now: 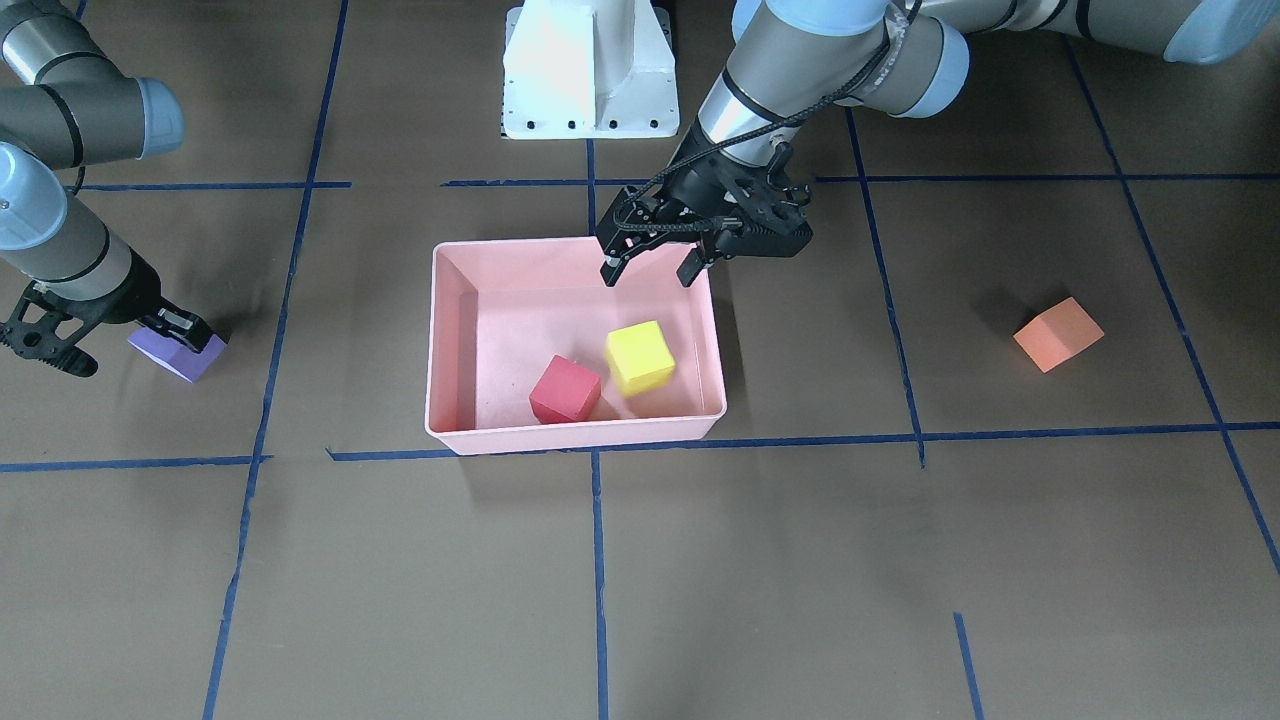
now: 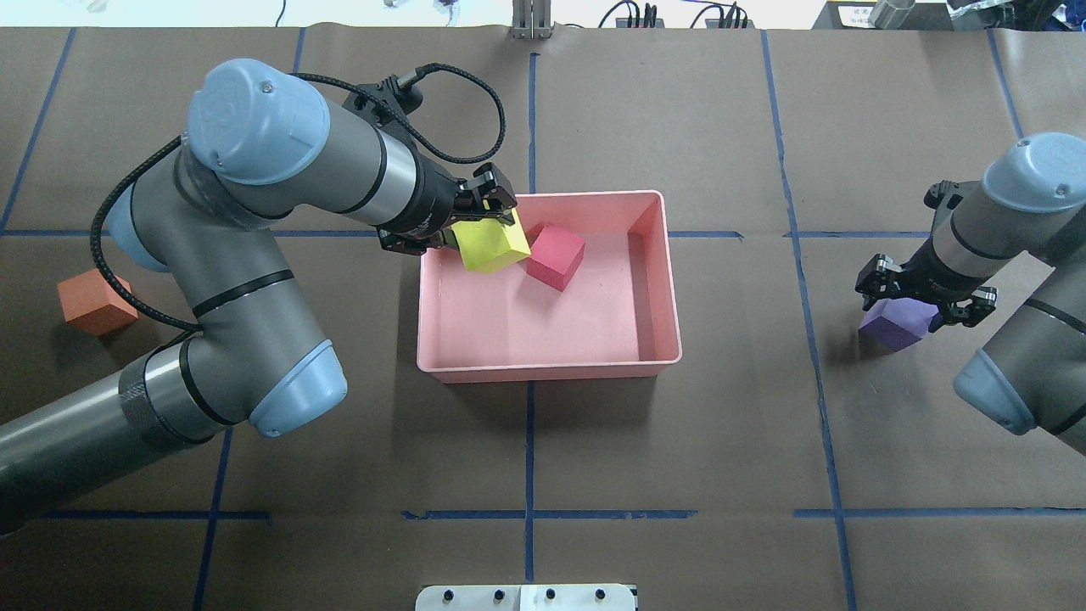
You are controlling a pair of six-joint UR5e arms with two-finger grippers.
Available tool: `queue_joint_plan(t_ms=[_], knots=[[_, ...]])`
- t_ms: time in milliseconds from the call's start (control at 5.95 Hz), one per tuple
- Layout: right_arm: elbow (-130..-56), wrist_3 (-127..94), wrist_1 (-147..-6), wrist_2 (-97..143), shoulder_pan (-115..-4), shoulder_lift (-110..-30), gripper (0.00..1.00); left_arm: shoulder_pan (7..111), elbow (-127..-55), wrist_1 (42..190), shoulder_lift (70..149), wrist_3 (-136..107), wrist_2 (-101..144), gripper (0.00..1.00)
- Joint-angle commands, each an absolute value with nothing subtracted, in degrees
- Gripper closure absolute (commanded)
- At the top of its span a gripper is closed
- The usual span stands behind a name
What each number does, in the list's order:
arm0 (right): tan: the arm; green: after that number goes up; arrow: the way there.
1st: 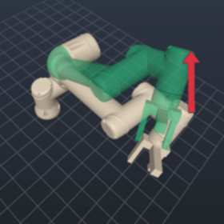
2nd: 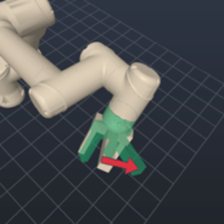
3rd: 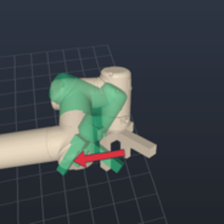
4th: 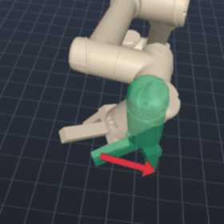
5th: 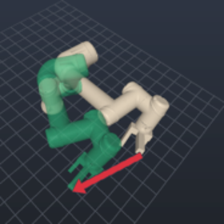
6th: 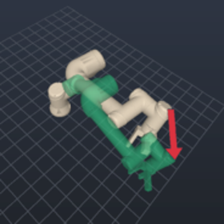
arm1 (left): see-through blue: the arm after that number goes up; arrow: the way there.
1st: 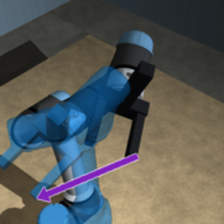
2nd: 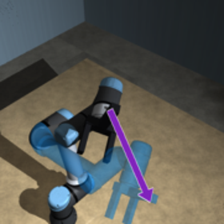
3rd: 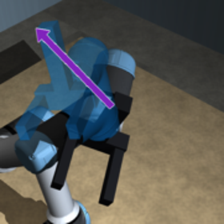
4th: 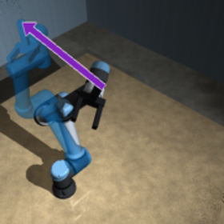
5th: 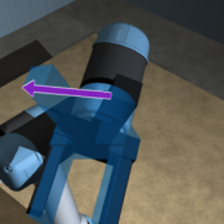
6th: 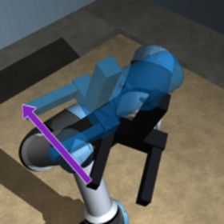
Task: Place blocks into pink bin with both arms
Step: 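Carry the yellow cube to the bin while the right grasps the purple cube, then release the yellow cube in the bin while the right places the purple cube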
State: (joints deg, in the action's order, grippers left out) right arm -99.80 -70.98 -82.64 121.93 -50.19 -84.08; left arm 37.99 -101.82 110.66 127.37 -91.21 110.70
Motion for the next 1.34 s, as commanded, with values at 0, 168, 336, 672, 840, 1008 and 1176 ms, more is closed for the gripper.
queue_joint_plan(t_ms=[0, 168, 336, 672, 840, 1008, 1176], knots=[[-101.67, -71.45, -82.62, 121.99, -50.36, -81.59, 1.00, 38.23, -105.87, 110.57, 123.26, -88.10, 110.12, 0.00], [-105.78, -71.63, -82.88, 121.82, -50.19, -78.60, 1.00, 39.10, -108.52, 110.22, 118.18, -77.10, 110.47, 0.00], [-107.30, -72.94, -83.49, 121.99, -50.27, -72.92, 1.00, 41.90, -108.63, 110.13, 114.12, -70.03, 111.17, 0.00], [-107.14, -86.59, -84.46, 121.73, -48.44, -60.52, 0.98, 49.11, -108.54, 110.65, 103.34, -53.78, 118.19, 0.00], [-106.88, -91.88, -84.46, 118.34, -41.99, -57.68, 0.97, 50.96, -107.76, 110.74, 100.23, -46.74, 118.21, 0.00], [-105.92, -92.89, -84.29, 110.38, -35.40, -55.48, 0.96, 53.67, -106.36, 110.05, 98.54, -39.36, 118.21, 0.00], [-102.08, -94.90, -84.03, 108.13, -31.59, -53.02, 0.65, 55.18, -104.69, 110.04, 95.74, -39.55, 118.30, 0.00]])
